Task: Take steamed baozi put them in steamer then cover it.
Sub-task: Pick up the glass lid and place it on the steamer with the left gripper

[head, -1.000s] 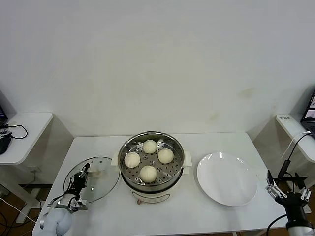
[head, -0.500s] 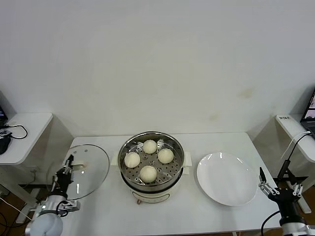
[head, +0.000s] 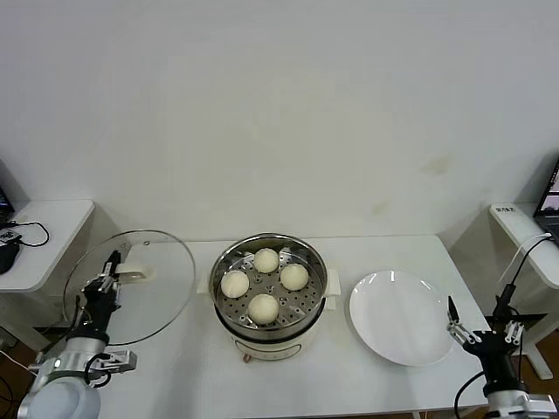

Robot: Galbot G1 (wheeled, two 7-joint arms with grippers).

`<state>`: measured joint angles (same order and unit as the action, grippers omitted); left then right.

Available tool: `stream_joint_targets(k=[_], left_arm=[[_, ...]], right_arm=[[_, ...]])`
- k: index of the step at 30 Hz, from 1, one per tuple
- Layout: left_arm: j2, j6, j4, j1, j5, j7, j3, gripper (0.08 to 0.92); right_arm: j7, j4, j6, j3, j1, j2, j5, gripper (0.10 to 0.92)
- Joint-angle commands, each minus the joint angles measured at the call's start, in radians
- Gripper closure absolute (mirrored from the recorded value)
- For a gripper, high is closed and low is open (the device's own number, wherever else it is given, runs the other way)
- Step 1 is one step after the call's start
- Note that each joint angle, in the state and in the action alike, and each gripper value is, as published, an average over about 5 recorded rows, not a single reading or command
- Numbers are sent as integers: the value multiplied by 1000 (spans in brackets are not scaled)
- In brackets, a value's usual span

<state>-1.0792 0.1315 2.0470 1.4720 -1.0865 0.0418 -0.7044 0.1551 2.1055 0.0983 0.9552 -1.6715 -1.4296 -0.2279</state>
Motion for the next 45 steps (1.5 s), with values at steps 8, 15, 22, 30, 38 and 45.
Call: stream_joint_targets(k=[8,15,22,30,38,45], left_arm=[[60,250,46,-315,-28,-193,452,854],[-123,310,-6,-368,-239,-296,559,854],[-271,337,-99,-426,-323,-337,587,854],[-389,343,-156,-469,-414,-351,640,854],[-438,338,-191,-467,-465,-355,670,854],[-434,328,-199,-448,-488,-358,664,854]], right_arm=[[-119,-6,-30,-124,33,-50,275,202],[-121,-31,-42,-165,78,-34,286,203],[-118,-65,-36,-192,106,-28,284,203],[-118,-94,-27,-201,109,-35,287,203],[-116,-101,-19,-206,97,-46,298,203],[-116,-114,-9,-206,92,-45,306,203]])
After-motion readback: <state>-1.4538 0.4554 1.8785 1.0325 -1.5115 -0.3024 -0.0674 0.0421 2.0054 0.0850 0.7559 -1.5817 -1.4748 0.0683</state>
